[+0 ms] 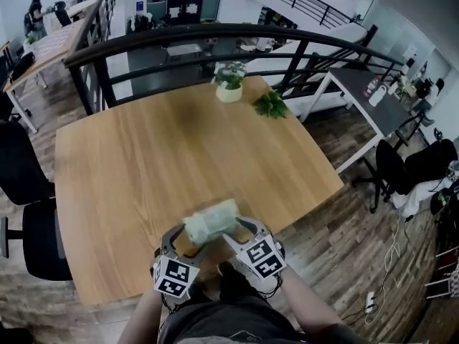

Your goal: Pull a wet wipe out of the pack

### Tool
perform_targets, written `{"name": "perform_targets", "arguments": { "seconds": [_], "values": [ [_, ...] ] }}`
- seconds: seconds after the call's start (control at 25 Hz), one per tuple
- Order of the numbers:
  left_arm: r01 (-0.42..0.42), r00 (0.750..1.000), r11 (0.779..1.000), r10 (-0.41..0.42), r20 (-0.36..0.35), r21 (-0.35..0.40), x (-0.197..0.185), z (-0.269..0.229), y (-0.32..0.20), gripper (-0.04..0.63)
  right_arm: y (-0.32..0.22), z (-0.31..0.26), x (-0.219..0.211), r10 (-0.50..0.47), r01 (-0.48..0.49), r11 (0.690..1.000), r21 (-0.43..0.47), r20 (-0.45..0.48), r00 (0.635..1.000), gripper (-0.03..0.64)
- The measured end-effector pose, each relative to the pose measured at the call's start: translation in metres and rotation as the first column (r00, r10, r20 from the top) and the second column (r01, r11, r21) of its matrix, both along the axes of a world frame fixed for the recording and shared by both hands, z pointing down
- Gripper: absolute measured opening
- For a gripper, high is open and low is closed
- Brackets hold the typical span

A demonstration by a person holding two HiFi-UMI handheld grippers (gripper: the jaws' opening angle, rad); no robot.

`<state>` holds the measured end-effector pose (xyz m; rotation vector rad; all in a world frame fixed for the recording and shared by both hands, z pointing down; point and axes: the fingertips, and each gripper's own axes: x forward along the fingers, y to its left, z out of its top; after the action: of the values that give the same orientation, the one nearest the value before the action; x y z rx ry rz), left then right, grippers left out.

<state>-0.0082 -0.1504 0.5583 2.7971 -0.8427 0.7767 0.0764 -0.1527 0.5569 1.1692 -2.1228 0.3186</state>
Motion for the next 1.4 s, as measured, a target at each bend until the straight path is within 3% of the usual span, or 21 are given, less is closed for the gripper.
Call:
{"name": "perform_targets", "arguments": {
  "seconds": [0.12, 0.24, 0.44, 0.72, 1.0, 1.16, 1.4],
  "values": [
    [-0.003, 0.999, 1.000, 0.004, 0.050, -0.011, 0.005, 0.010, -0.007, 0.346, -0.007, 0.015, -0.001, -0.136, 0.133, 0.991, -0.033, -0.078, 0.988, 0.247],
    [-0.031, 0.993, 0.999, 0.033, 0.116, -0.015, 0.012, 0.022, -0.012, 0.364, -0.012, 0.026, 0.001, -0.261, 0.254, 0.965, -0.065, -0.165, 0.951, 0.282],
    [-0.068, 0.980, 0.997, 0.072, 0.185, -0.028, 0.024, 0.033, -0.018, 0.380, -0.020, 0.032, -0.003, -0.416, 0.402, 0.909, -0.111, -0.193, 0.888, 0.302],
    [-0.053, 0.982, 0.995, 0.068, 0.174, -0.090, 0.027, 0.040, -0.019, 0.383, -0.015, 0.042, -0.010, -0.598, 0.565, 0.800, -0.204, -0.191, 0.778, 0.305],
    [-0.056, 0.983, 0.990, 0.078, 0.168, -0.132, 0.029, 0.044, -0.019, 0.380, -0.016, 0.047, -0.017, -0.726, 0.668, 0.684, -0.292, -0.190, 0.660, 0.304],
    [-0.054, 0.984, 0.987, 0.078, 0.161, -0.148, 0.031, 0.045, -0.018, 0.377, -0.018, 0.048, -0.017, -0.753, 0.681, 0.645, -0.347, -0.133, 0.645, 0.304],
    [-0.040, 0.989, 0.987, 0.061, 0.137, -0.153, 0.032, 0.046, -0.017, 0.348, -0.020, 0.048, -0.016, -0.754, 0.684, 0.626, -0.375, -0.068, 0.653, 0.302]
  ]
}}
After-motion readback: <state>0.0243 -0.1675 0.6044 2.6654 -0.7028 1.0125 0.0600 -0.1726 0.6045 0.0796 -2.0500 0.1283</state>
